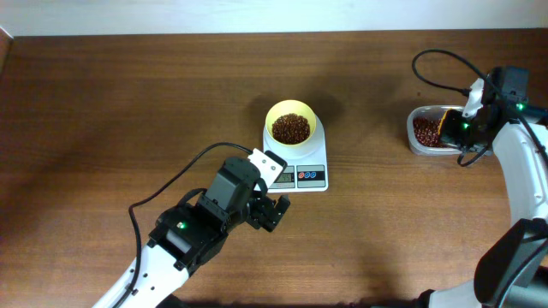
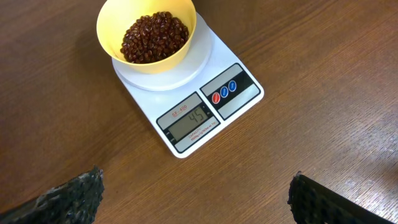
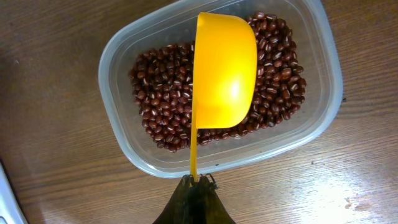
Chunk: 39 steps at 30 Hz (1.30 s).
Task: Scoop item into bowl and weigh 50g on scale
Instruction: 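Dip the yellow scoop into the bean tub and lift it, right gripper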
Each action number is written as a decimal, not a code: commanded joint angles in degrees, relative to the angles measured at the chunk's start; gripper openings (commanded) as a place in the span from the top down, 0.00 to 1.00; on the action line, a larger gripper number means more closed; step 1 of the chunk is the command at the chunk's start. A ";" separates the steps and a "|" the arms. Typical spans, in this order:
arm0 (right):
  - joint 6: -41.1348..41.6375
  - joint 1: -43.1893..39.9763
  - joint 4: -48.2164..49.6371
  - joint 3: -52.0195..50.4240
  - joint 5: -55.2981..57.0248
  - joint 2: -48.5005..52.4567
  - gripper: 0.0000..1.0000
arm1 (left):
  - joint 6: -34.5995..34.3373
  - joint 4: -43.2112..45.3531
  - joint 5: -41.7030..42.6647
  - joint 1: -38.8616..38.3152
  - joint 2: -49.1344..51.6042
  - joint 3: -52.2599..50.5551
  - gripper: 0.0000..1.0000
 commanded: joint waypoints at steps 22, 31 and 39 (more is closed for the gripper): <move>2.73 -0.66 0.44 0.09 -12.17 5.88 0.96 | -0.57 0.09 -0.42 0.24 -0.66 -0.33 0.01; 2.27 -7.54 0.55 0.09 -21.75 5.88 0.96 | -0.57 0.09 -0.42 0.24 -0.66 -0.33 0.01; -3.34 -14.60 -1.86 0.09 -34.25 5.88 0.96 | -0.57 0.09 -0.42 0.24 -0.66 -0.33 0.01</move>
